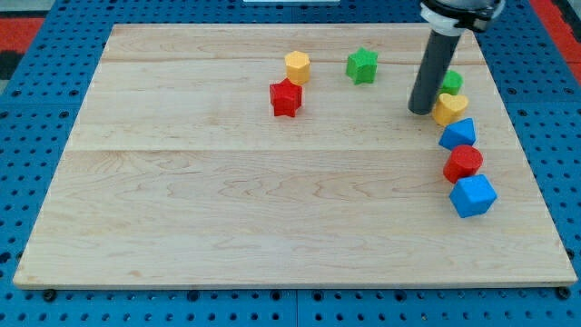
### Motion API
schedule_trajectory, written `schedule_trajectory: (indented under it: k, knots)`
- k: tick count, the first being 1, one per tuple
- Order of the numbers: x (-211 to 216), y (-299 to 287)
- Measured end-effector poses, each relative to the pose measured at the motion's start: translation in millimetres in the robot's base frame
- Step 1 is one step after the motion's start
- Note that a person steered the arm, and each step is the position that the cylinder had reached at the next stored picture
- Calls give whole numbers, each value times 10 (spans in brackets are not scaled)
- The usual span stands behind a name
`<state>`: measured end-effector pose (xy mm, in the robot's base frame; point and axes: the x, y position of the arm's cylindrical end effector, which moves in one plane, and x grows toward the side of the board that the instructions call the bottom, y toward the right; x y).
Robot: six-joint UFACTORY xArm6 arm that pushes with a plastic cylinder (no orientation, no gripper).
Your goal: Slide the yellow hexagon slightly up
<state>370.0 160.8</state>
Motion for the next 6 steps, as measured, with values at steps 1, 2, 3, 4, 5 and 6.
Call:
schedule_trajectory:
  k: [1,2,3,4,5,6]
  knots:
    - [-200,-297]
    - [-321,-550]
    - [-325,-861]
    - [-481,-1182]
    - [-729,-1258]
    - [-824,-1216]
